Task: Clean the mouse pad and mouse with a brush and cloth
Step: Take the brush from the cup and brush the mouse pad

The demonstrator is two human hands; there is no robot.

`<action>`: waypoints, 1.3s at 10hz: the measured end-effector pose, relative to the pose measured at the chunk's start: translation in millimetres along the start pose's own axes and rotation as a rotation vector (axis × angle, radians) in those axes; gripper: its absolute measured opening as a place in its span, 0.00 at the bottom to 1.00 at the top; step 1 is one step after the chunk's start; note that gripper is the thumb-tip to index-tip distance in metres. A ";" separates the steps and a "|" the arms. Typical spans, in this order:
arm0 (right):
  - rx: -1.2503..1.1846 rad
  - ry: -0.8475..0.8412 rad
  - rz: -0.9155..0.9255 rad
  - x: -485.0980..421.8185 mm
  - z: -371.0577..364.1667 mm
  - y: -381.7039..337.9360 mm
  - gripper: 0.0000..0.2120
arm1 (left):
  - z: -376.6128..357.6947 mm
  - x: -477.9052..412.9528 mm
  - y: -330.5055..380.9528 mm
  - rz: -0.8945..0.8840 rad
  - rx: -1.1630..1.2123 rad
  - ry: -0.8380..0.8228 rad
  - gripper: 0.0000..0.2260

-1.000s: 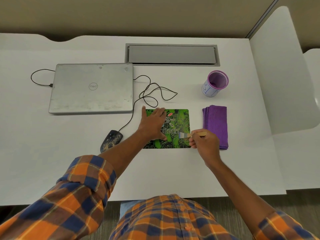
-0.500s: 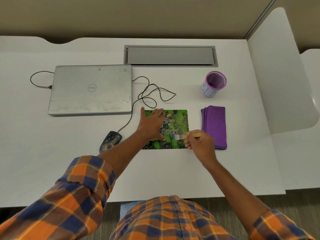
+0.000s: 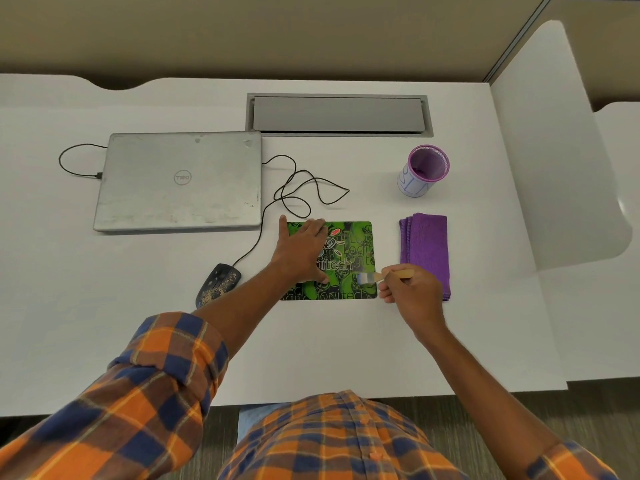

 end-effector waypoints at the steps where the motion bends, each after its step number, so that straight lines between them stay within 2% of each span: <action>1: 0.012 -0.090 0.027 3.0 -23.5 -4.1 0.11 | -0.7 -1.0 0.6 -0.001 -0.005 0.001 0.56; 4: 0.049 -0.004 -0.004 -3.8 7.1 8.8 0.13 | -0.8 -0.9 0.9 0.000 -0.002 -0.002 0.57; 7: 0.057 0.060 0.001 -3.0 32.7 9.4 0.07 | -0.9 -0.6 0.6 0.003 -0.001 -0.001 0.57; 10: -0.015 -0.060 0.004 -10.4 -16.5 -6.0 0.09 | -1.5 -1.2 1.0 -0.001 -0.004 0.003 0.57; 13: 0.016 0.075 -0.070 -20.0 36.0 17.2 0.09 | 0.0 -0.6 1.3 0.000 0.001 0.005 0.57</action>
Point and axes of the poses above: each hand's wrist, its own x-axis away from the middle knuckle, its own z-axis out of the back of the hand, y = z × x, the point moved 9 cm from there along -x, towards the middle knuckle, and after that the axes turned 5 degrees about z, right-handed, at the moved point
